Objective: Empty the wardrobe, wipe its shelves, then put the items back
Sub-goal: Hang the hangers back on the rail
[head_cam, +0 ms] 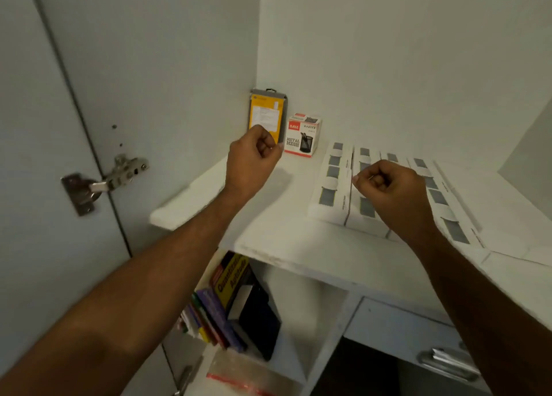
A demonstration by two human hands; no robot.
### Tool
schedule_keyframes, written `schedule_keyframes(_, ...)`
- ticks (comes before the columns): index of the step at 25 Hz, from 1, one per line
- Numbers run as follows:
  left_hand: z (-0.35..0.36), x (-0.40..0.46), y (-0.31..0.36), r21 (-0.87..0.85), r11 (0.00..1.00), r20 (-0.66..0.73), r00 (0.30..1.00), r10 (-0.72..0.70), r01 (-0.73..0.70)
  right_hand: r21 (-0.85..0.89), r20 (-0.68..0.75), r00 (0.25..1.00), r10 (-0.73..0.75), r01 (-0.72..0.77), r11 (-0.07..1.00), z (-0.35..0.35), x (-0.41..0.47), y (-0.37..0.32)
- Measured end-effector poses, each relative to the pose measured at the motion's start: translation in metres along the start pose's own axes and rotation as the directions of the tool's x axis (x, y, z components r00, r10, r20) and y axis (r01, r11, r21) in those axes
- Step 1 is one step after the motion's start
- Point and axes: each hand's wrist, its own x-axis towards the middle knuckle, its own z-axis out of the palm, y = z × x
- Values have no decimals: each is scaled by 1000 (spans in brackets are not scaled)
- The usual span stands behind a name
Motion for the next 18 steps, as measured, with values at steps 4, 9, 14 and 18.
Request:
schedule_keyframes(4, -47, -120, 44, -18, 998, 12, 998, -64, 64, 181, 143, 990, -5, -21, 983, -17, -74, -26)
schedule_keyframes(9, -130, -303, 81, 59, 951, -120, 948, -295, 304, 401, 484, 852, -201, -12, 916, 16, -183, -91)
schedule_keyframes(14, -244, -500, 122, 187, 712, -462, 700, -544, 677, 546, 783, 417, -462, -105, 831, 77, -336, -201)
schedule_keyframes(18, -321, -618, 177, 106, 561, -736, 444, -511, 821, 637, 769, -37, -638, -40, 770, 88, -462, -302)
